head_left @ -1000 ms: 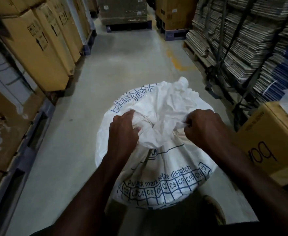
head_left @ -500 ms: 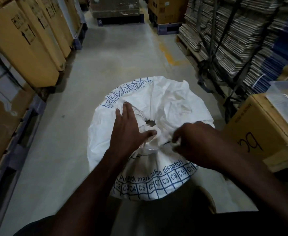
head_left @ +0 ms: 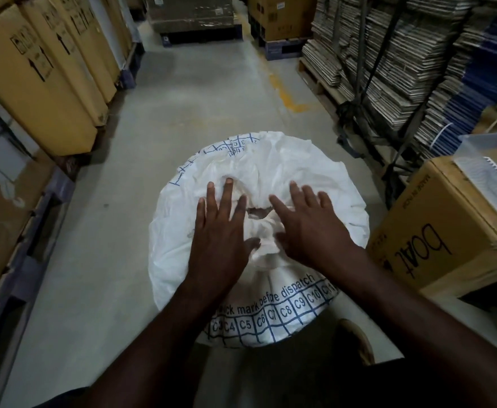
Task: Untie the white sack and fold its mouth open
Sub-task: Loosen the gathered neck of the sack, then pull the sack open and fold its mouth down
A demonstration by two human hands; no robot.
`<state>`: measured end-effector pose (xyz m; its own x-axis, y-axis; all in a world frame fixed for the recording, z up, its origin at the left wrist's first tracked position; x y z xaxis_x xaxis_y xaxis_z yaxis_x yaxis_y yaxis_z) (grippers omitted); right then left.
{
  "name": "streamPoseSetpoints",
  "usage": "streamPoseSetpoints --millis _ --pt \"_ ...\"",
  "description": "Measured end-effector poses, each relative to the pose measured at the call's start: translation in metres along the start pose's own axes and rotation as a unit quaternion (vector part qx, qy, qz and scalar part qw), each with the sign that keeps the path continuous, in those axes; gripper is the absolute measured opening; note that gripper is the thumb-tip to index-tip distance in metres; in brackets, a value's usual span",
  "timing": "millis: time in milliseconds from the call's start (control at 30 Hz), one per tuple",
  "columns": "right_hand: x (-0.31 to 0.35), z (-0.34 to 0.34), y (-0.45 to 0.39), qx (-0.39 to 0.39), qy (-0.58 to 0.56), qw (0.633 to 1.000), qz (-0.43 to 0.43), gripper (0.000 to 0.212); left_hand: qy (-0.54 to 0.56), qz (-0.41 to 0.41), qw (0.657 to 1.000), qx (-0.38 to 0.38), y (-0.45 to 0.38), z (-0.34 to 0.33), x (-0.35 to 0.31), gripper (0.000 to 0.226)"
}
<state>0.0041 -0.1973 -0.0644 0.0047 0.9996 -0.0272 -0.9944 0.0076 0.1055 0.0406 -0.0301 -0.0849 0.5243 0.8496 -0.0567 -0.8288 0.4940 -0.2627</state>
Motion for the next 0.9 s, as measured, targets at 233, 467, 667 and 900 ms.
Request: streamPoseSetpoints --millis 233,467,667,900 --pt "-0.006 -0.007 0.014 0.086 -0.004 0.993 -0.079 0.061 0.026 0.096 0.991 0.091 -0.004 -0.017 0.036 0.144" --pt "-0.009 -0.001 0.022 0.160 -0.049 0.984 -0.068 0.069 0.044 0.114 0.992 0.027 -0.011 0.005 0.036 0.099" --pt "-0.006 0.044 -0.001 -0.172 -0.069 0.983 -0.011 0.018 0.080 -0.036 0.980 -0.180 -0.013 0.051 -0.008 0.050" --pt "0.007 0.012 -0.068 -0.029 -0.102 0.980 0.169 0.038 0.164 0.024 0.986 -0.010 -0.018 0.016 -0.015 0.020"
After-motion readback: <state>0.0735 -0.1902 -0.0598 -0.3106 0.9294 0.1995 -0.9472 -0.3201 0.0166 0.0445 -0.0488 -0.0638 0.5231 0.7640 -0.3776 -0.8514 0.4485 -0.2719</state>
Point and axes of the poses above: each hand's wrist, its own y-axis away from the middle knuckle, its own z-axis out of the back of the hand, x = y × z, the point moved 4 cm from there along -y, towards the middle knuckle, and after that the axes turned 1 degree about x, right-handed, at the moved point
